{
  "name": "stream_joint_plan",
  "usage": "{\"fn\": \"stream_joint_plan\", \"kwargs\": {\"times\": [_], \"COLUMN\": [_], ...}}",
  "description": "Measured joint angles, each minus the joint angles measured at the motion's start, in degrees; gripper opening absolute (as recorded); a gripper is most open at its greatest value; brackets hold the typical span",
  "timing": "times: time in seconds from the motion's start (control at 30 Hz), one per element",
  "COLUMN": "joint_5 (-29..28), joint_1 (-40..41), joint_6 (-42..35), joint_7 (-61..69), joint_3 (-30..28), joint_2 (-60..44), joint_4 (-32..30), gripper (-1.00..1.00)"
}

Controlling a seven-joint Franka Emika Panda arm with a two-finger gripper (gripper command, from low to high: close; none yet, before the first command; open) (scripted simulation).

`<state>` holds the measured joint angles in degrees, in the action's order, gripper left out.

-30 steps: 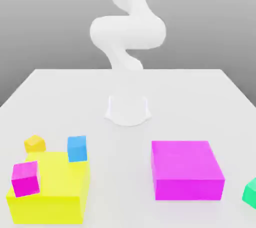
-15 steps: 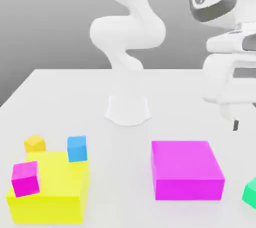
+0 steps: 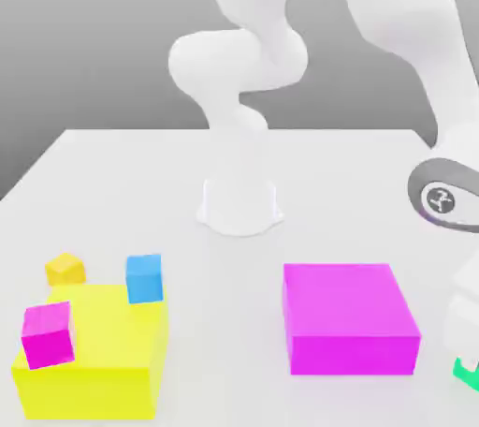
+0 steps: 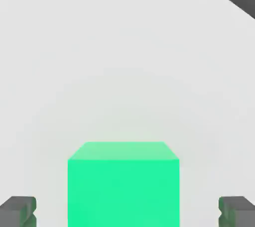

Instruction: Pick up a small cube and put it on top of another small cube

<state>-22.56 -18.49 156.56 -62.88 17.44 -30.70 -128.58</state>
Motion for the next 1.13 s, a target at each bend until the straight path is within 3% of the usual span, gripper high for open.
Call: {"fn": "stream_joint_plan", "kwargs": {"times": [0.2, 0.37, 0.8, 1.0, 1.03, 1.13], "joint_5": [0.04, 5.91, 16.16, 22.52, 23.21, 23.21], "joint_1": [0.03, 4.48, 23.14, 38.84, 39.37, 39.38], "joint_6": [0.01, -6.46, -16.43, -17.60, -15.72, -15.72], "joint_7": [0.03, 3.36, -3.39, -6.99, -7.32, -7.32], "joint_3": [0.07, 3.27, -13.87, -21.87, -22.14, -22.13], "joint_2": [0.03, 8.70, 23.00, 26.06, 24.55, 24.55], "joint_4": [-0.01, -2.08, -5.16, -5.88, -6.17, -6.17], "gripper": [-1.00, -1.00, -1.00, -1.00, 1.00, 1.00]}}
